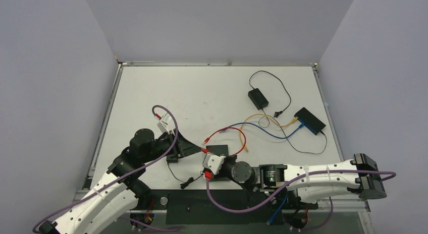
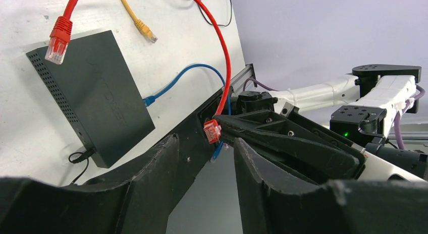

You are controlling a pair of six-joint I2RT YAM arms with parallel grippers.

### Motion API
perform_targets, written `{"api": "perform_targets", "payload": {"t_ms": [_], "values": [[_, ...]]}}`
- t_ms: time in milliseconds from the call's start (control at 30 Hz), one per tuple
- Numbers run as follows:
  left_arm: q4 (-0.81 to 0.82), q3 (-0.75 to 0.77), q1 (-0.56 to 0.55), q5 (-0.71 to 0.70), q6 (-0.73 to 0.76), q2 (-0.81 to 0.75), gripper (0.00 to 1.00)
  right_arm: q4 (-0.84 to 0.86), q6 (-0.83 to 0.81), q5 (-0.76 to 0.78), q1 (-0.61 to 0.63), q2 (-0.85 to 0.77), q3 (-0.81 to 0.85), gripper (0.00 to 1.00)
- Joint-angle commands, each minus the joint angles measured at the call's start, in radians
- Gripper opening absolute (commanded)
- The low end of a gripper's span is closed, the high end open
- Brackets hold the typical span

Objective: Insert the plug into the switch port
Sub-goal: Pick up the connector from the center of the board.

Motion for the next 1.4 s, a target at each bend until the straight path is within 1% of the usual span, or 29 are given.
{"api": "perform_targets", "payload": {"t_ms": [0, 533, 567, 633, 833, 900, 967, 1000, 1100, 1267, 1300, 1333, 1367], "values": [[0.057, 0.002, 0.007, 0.030, -0.016, -0.003, 0.41, 0.020, -0.016, 0.048, 0.024, -0.025, -0.002, 0.00], [0.080, -0.018, 0.006, 0.061, -0.017, 0.025, 0.37, 0.034, -0.048, 0.071, 0.052, 0.024, 0.017, 0.00], [0.081, -0.019, 0.006, 0.062, -0.018, 0.027, 0.37, 0.034, -0.049, 0.038, 0.054, 0.026, 0.017, 0.00], [0.085, -0.020, 0.007, 0.066, -0.019, 0.028, 0.35, 0.034, -0.051, 0.068, 0.055, 0.029, 0.018, 0.00], [0.089, -0.023, 0.007, 0.078, -0.011, 0.028, 0.26, 0.046, -0.058, 0.085, 0.057, 0.043, 0.019, 0.00], [0.094, -0.030, 0.007, 0.086, -0.010, 0.029, 0.21, 0.045, -0.059, 0.088, 0.057, 0.052, 0.021, 0.00], [0.107, -0.038, 0.006, 0.096, -0.013, 0.030, 0.14, 0.048, -0.059, 0.088, 0.059, 0.057, 0.020, 0.00], [0.111, -0.041, 0.006, 0.099, -0.014, 0.032, 0.09, 0.050, -0.058, 0.089, 0.060, 0.058, 0.018, 0.00], [0.119, -0.044, 0.006, 0.107, -0.011, 0.037, 0.00, 0.054, -0.044, 0.094, 0.060, 0.056, 0.016, 0.00], [0.143, -0.056, 0.007, 0.117, -0.007, 0.045, 0.00, 0.055, -0.017, 0.095, 0.060, 0.050, 0.013, 0.00], [0.147, -0.056, 0.006, 0.118, -0.005, 0.045, 0.00, 0.054, -0.014, 0.093, 0.059, 0.044, 0.012, 0.03], [0.149, -0.057, 0.006, 0.118, -0.002, 0.046, 0.00, 0.054, -0.007, 0.087, 0.059, 0.041, 0.009, 0.11], [0.149, -0.057, 0.006, 0.120, 0.006, 0.047, 0.00, 0.054, -0.005, 0.083, 0.055, 0.032, 0.006, 0.16]]}}
